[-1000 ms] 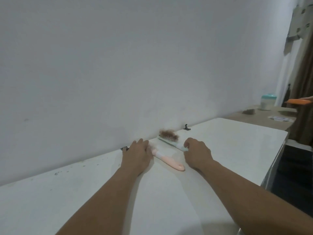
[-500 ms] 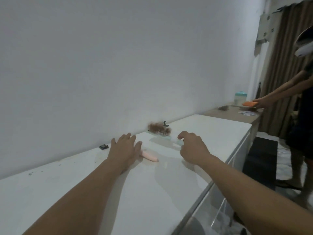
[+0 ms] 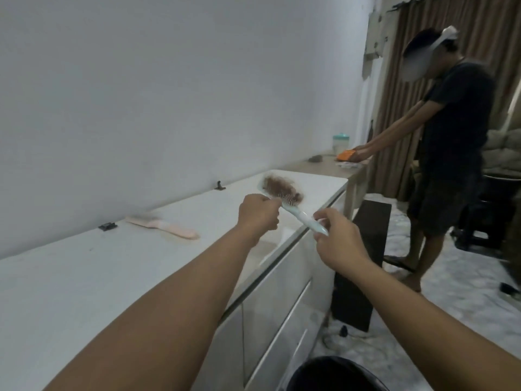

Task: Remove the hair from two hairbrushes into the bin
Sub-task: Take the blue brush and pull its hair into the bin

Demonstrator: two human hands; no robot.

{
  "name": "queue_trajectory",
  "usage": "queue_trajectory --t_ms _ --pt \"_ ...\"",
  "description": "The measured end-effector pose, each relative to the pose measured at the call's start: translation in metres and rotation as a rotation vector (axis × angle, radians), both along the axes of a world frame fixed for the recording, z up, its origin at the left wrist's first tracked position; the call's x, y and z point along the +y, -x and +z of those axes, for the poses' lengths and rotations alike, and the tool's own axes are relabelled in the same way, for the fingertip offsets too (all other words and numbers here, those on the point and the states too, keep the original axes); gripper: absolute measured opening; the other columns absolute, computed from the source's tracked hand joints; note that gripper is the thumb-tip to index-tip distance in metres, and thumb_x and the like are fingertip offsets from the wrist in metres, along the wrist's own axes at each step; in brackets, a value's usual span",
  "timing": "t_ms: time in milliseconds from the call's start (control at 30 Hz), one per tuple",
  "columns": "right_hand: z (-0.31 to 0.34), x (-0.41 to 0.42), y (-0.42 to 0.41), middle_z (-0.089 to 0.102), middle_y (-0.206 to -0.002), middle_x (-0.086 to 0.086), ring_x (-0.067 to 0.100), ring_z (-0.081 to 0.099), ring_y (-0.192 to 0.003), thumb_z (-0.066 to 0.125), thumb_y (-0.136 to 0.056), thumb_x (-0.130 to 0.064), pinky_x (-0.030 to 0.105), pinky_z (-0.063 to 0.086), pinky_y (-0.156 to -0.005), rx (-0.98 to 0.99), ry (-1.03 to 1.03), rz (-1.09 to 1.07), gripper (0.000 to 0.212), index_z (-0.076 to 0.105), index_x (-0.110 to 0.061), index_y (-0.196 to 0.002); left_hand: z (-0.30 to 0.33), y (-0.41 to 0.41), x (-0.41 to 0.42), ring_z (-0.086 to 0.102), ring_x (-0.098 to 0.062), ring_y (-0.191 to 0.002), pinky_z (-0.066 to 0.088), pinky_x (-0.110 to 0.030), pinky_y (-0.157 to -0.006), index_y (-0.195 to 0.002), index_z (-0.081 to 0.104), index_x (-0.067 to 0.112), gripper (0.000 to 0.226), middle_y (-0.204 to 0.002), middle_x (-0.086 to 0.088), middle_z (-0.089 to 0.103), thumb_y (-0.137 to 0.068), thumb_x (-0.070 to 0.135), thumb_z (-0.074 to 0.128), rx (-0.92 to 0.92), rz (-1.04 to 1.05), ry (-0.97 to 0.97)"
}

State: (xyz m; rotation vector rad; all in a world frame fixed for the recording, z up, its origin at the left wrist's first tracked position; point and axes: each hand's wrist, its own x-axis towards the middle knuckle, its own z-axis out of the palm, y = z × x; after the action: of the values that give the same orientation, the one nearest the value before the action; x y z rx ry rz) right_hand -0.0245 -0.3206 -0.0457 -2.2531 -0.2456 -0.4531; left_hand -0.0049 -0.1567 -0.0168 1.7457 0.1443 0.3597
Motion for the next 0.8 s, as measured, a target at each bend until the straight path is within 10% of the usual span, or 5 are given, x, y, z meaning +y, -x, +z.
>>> queue_trajectory --t_ms 367,533,800 --pt "-0.107 -0.089 0.04 0.061 -0.106 -0.001 0.018 0.057 -0.099 0.064 -0.085 -0.007 0.031 0.046 -0.082 0.007 -0.165 -0.198 0.031 0.057 -0.025 -0.109 -0.085 0.001 -0.13 0.066 -0.03 -0.099 0.058 -0.043 -0.083 -0.111 0.057 0.003 0.021 -0.103 -0.016 0.065 -0.099 0.019 0.053 0.257 -0.269 0.433" --pt "-0.153 -0.099 0.056 0.061 -0.093 -0.007 0.001 0.056 -0.082 0.068 -0.08 -0.002 0.003 0.04 -0.063 0.038 -0.229 -0.181 0.035 0.057 -0.032 -0.094 -0.135 0.005 -0.15 0.067 -0.035 -0.104 0.058 -0.047 -0.083 -0.116 0.055 0.006 0.021 -0.113 -0.019 0.067 -0.099 0.019 0.052 0.369 -0.329 0.512" --pt "-0.221 -0.121 0.061 0.067 -0.096 -0.007 0.01 0.066 -0.087 0.073 -0.084 -0.026 0.02 0.052 -0.073 0.255 -0.195 -0.134 0.024 0.065 -0.015 -0.105 -0.234 0.006 -0.153 0.071 -0.027 -0.089 0.06 -0.048 -0.077 -0.119 0.058 0.008 0.026 -0.103 -0.012 0.07 -0.097 0.022 0.053 0.501 -0.244 0.421"
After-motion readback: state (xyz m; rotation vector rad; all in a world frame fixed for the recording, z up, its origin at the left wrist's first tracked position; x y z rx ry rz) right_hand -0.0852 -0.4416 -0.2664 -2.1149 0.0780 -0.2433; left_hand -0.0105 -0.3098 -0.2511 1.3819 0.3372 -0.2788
